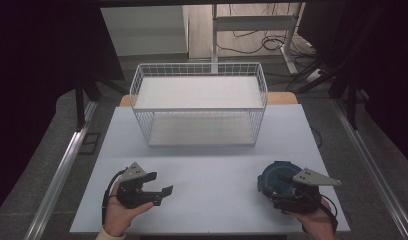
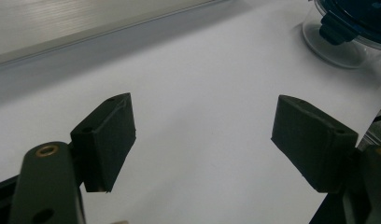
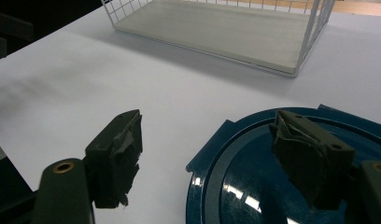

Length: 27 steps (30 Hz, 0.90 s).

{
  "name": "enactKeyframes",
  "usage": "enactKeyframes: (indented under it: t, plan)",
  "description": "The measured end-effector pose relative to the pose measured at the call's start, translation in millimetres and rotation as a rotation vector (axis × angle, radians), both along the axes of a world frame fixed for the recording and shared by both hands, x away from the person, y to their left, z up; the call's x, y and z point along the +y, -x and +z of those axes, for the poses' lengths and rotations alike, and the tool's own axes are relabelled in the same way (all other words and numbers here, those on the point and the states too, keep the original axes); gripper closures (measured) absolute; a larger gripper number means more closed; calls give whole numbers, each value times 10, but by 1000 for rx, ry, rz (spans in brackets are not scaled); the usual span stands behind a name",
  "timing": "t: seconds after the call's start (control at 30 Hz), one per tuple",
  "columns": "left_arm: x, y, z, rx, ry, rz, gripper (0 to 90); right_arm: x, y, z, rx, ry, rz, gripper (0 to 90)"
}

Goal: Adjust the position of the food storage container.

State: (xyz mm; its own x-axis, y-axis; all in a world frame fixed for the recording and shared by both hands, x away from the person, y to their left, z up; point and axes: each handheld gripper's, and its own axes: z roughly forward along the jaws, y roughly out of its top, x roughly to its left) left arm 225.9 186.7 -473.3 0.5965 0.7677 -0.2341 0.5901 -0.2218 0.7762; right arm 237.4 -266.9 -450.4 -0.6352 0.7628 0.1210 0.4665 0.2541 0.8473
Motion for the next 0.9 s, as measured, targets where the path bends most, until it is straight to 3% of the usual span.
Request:
enactKeyframes:
  t: [0.4,0.7,0.9]
  plan:
    - [26,-8,-4,4,-1,9,209,-97,6,53,-21,9,-3,290]
    - [58,-16,-16,7,-3,18,209,-233,3,93,-19,15,-52,304]
    - [86,-25,-22,5,-7,25,209,-391,9,128,-8,53,-112,343]
